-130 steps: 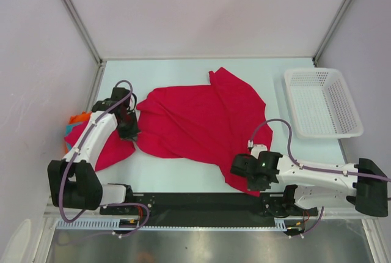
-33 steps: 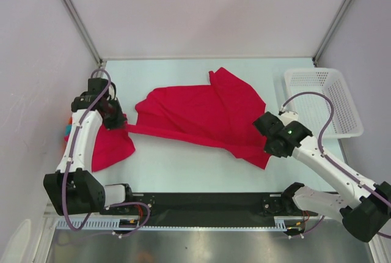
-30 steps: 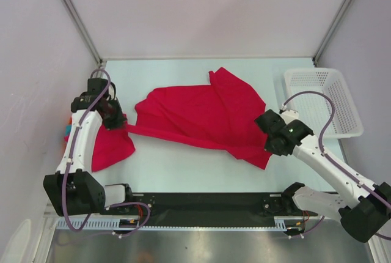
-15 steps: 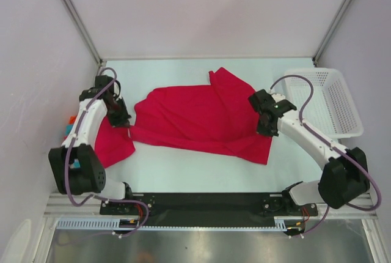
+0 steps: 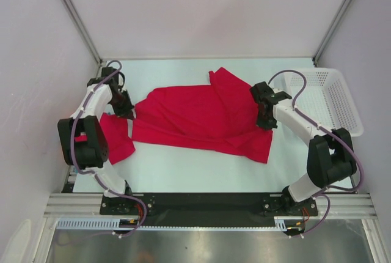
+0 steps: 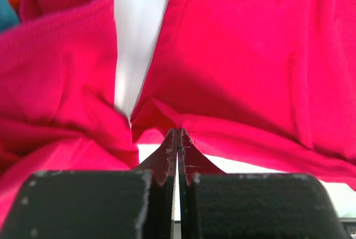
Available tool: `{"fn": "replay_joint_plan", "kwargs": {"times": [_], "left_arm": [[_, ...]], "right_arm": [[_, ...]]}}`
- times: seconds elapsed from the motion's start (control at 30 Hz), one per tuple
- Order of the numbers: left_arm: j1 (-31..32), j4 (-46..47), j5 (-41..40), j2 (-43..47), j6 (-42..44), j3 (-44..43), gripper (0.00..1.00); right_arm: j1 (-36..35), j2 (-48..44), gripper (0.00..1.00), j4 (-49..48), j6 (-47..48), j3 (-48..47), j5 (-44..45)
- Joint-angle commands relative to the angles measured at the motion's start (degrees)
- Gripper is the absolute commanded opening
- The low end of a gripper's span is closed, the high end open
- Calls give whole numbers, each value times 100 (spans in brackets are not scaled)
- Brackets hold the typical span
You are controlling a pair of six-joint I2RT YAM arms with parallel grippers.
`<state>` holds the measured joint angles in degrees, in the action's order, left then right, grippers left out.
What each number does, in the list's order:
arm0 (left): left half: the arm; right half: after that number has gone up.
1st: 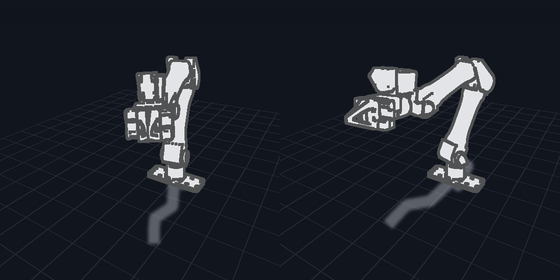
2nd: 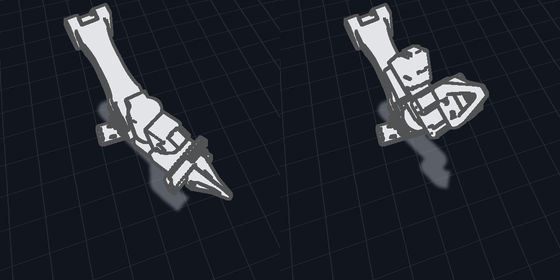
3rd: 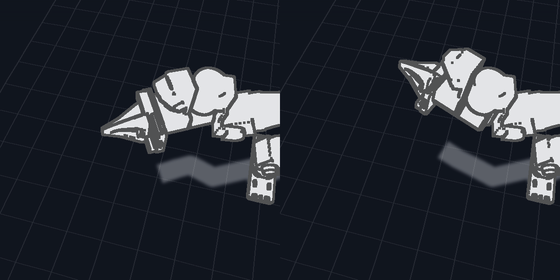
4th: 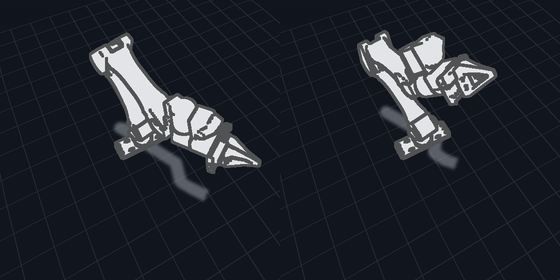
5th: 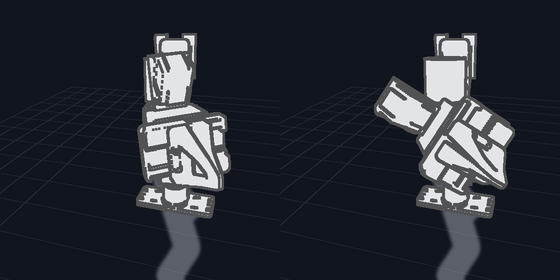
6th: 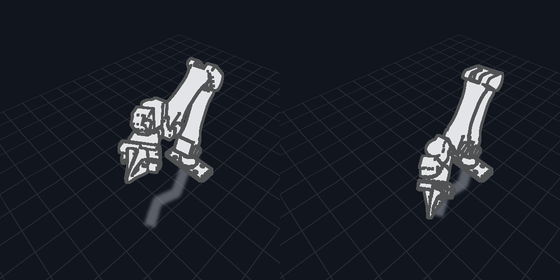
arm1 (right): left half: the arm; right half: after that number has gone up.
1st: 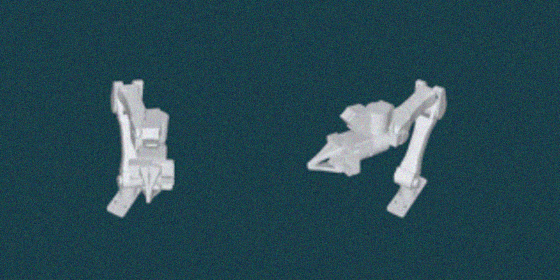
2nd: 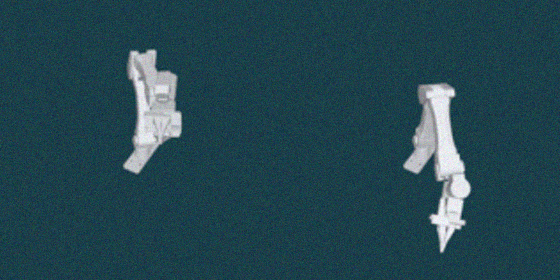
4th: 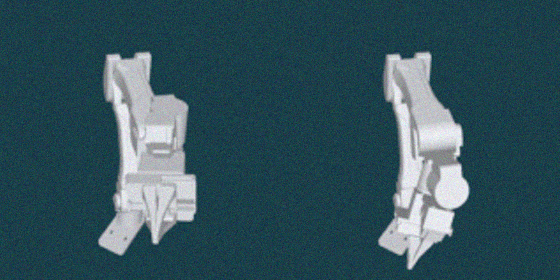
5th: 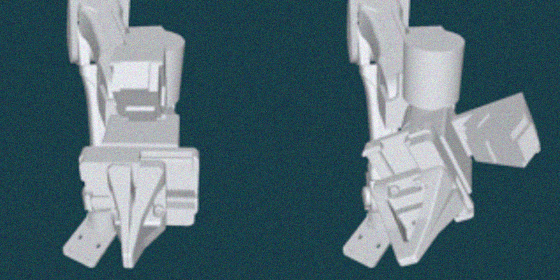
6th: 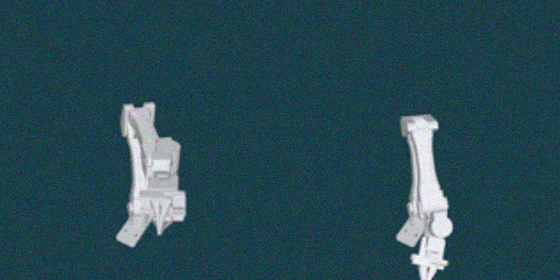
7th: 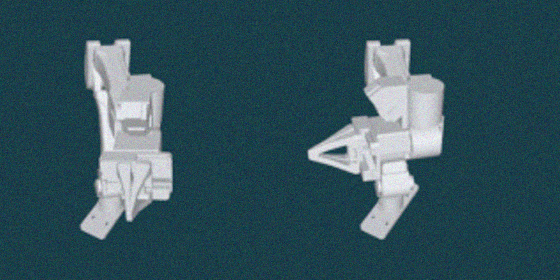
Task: Fold and stack the t-shirts
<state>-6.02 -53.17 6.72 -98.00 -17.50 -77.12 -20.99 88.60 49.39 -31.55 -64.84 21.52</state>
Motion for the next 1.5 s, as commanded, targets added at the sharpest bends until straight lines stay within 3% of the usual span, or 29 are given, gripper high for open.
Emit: {"fn": "replay_joint_plan", "kwargs": {"times": [0.0, 1.2, 1.27, 1.33, 1.47], "left_arm": [[-39, 96, 22, -316, -17, -505, 0], [-101, 202, 49, -1547, -123, -1288, 1], [-101, 184, 75, -1547, -114, -1288, 9], [-101, 166, 75, -1495, -105, -1288, 23], [-110, 131, 57, -1293, -87, -1262, 37]], "right_arm": [[227, 193, 0, -219, 254, -380, 81], [640, 1775, 0, -456, 694, -1646, -25], [640, 1836, 1, -430, 729, -1751, -95], [640, 1880, 13, -377, 747, -1848, -156], [623, 1732, 19, -307, 756, -1918, -192]]}}
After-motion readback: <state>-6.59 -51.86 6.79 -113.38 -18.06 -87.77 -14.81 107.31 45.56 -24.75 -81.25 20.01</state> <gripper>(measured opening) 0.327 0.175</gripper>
